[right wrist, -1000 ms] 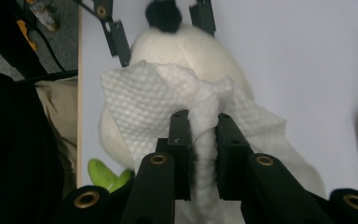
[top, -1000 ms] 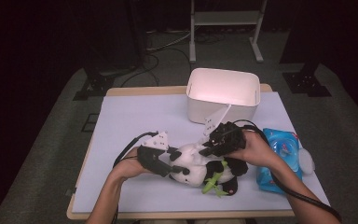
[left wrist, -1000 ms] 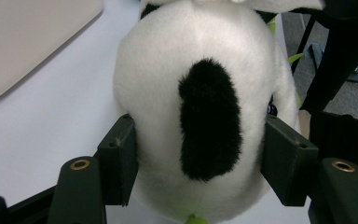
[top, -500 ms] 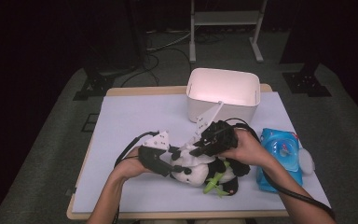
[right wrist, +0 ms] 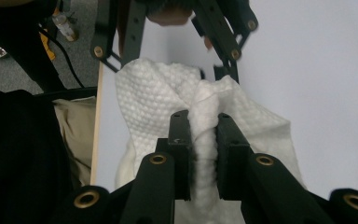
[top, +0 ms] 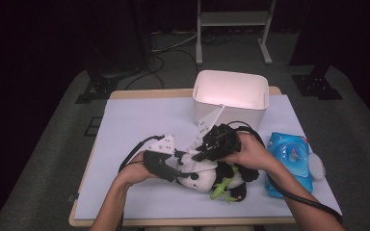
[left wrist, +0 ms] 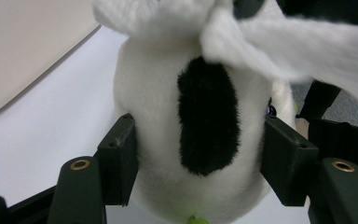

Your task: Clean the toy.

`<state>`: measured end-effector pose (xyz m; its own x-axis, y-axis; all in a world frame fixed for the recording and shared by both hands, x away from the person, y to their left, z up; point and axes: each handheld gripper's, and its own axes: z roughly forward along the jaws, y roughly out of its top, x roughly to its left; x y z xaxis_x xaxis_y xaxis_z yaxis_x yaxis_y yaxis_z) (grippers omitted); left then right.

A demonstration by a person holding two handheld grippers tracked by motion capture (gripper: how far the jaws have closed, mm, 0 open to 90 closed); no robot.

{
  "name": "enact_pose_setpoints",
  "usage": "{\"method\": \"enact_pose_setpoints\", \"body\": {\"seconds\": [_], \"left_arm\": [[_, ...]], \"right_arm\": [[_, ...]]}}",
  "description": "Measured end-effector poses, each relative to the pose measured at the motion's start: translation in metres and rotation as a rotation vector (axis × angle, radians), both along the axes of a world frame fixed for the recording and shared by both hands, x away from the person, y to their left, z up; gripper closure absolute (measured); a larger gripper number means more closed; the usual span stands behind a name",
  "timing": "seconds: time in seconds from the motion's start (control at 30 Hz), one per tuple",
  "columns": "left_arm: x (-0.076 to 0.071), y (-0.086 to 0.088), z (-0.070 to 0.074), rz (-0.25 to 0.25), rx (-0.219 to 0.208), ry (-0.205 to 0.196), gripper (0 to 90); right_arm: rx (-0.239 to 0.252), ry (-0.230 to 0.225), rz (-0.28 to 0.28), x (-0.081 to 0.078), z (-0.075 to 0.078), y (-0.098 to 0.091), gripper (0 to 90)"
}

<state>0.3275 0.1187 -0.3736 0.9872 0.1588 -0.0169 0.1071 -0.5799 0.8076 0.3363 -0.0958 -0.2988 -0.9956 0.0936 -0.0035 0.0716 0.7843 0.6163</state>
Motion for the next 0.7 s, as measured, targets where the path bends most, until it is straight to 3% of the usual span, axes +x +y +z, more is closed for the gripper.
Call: {"method": "enact_pose_setpoints", "body": {"seconds": [0.3,0.43,0.7], "left_arm": [[0.001,0.001,-0.001,0.005,-0.002,0.007,35.8],[0.0,0.0,0.001,0.006,-0.022,0.01,35.9],[-0.002,-0.002,0.004,0.004,-0.027,0.0,35.9]], "right_arm": [[-0.003,0.027,-0.065,0.003,-0.009,-0.034,77.7],[-0.004,0.034,-0.089,0.004,-0.012,-0.045,77.6],[0.032,0.008,-0.05,0.001,-0.001,-0.031,77.6]]}}
